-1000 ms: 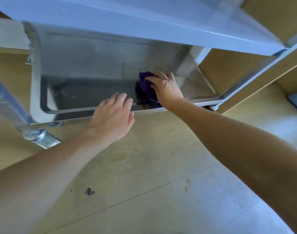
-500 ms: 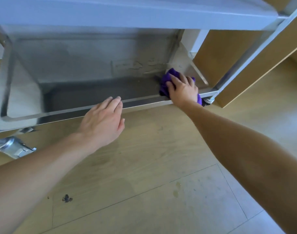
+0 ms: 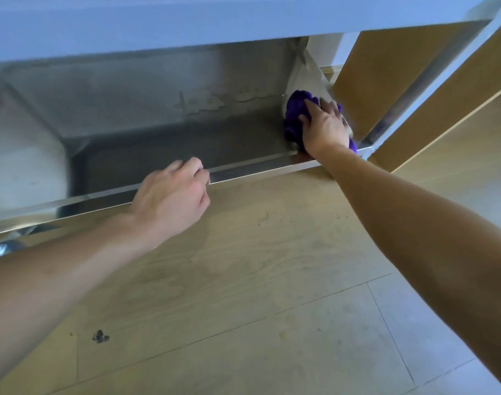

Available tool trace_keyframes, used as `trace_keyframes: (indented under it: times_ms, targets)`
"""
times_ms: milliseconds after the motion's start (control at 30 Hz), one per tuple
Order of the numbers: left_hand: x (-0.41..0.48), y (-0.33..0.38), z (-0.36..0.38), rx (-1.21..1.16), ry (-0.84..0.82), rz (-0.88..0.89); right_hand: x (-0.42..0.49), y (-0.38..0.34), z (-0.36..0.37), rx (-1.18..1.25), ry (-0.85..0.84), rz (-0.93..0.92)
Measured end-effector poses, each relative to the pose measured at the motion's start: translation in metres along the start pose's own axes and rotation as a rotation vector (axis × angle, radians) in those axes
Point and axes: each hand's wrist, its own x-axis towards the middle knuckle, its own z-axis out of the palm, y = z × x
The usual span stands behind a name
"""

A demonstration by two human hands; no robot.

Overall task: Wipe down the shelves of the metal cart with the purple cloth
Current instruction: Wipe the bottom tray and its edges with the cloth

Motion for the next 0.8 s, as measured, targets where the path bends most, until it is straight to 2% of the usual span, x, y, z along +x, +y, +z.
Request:
trace_keyframes:
  times_ms: [67,133,300,367,500,700,800]
  targets:
    - [-0.001,-0.001,-0.004,0.010,-0.061,0.010,-0.003,-0.010,0.003,-0.021,-0.007,0.032]
    - [0.000,-0.003,-0.008,-0.004,-0.121,0.027,-0.014,-0.033,0.008,-0.042,-0.033,-0.028]
    - [-0.002,-0.015,-0.013,-0.004,-0.232,0.104,-0.049,-0.092,0.021,0.010,-0.080,-0.413]
    - [-0.005,-0.019,-0.010,-0.033,-0.237,0.105,-0.048,-0.098,0.026,0.029,-0.092,-0.456]
    - [-0.012,-0.032,0.000,-0.009,-0.148,0.178,-0.025,-0.078,0.023,0.004,-0.041,-0.300]
    - [-0.011,-0.045,0.015,-0.054,0.013,0.254,0.007,-0.033,0.005,0.004,-0.029,0.144]
    - [-0.012,-0.044,0.025,-0.090,0.080,0.238,0.013,-0.065,0.018,0.001,-0.041,0.152]
